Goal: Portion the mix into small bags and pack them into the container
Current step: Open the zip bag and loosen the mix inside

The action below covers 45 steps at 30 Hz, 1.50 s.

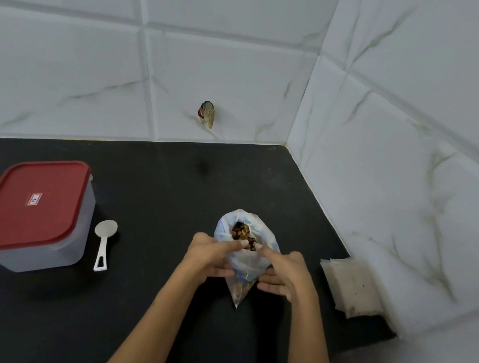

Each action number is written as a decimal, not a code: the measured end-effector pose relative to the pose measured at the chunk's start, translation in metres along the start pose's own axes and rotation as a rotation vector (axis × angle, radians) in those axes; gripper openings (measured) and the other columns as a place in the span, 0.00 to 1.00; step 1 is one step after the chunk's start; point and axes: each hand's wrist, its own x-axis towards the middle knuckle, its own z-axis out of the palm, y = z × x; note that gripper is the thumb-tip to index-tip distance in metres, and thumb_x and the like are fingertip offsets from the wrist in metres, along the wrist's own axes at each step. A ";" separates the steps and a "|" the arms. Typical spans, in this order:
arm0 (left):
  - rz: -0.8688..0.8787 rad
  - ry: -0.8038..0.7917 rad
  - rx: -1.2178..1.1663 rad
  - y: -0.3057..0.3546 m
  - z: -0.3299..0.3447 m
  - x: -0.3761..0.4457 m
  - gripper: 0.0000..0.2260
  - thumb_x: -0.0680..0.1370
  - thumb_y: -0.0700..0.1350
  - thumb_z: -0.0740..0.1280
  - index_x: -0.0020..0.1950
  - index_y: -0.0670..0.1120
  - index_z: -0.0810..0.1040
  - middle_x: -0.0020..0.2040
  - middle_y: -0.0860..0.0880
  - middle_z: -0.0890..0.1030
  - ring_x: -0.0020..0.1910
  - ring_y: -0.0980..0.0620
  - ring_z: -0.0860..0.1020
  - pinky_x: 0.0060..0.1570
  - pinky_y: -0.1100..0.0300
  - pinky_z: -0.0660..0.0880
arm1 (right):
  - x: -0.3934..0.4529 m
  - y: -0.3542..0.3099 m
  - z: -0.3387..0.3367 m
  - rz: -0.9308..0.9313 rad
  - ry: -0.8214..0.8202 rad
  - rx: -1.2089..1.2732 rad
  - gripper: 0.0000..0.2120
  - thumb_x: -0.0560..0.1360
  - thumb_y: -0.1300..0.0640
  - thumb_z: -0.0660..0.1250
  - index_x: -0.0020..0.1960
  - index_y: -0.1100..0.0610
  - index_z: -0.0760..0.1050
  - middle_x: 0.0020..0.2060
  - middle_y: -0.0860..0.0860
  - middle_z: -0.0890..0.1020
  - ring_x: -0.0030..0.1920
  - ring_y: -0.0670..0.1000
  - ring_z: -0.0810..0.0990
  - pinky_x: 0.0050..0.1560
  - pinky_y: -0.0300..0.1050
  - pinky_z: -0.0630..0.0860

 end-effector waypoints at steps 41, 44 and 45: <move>-0.091 0.183 -0.493 -0.020 0.020 -0.001 0.19 0.73 0.47 0.70 0.57 0.39 0.69 0.52 0.40 0.78 0.49 0.42 0.80 0.50 0.45 0.80 | 0.008 0.012 0.011 0.018 0.168 0.066 0.15 0.75 0.65 0.63 0.61 0.60 0.71 0.53 0.58 0.77 0.49 0.54 0.79 0.38 0.46 0.80; 0.122 0.266 -0.151 -0.026 0.018 -0.005 0.20 0.72 0.42 0.72 0.58 0.46 0.64 0.59 0.45 0.69 0.47 0.49 0.75 0.43 0.55 0.77 | 0.002 0.008 0.007 -0.102 0.219 0.021 0.17 0.76 0.53 0.62 0.63 0.57 0.69 0.58 0.56 0.74 0.51 0.54 0.78 0.45 0.50 0.80; 0.231 0.296 -0.032 -0.028 0.017 -0.006 0.22 0.72 0.40 0.71 0.58 0.50 0.62 0.58 0.47 0.64 0.46 0.51 0.73 0.41 0.58 0.75 | 0.000 0.007 0.006 -0.196 0.277 -0.036 0.18 0.76 0.51 0.63 0.63 0.55 0.67 0.59 0.54 0.71 0.49 0.53 0.77 0.47 0.50 0.80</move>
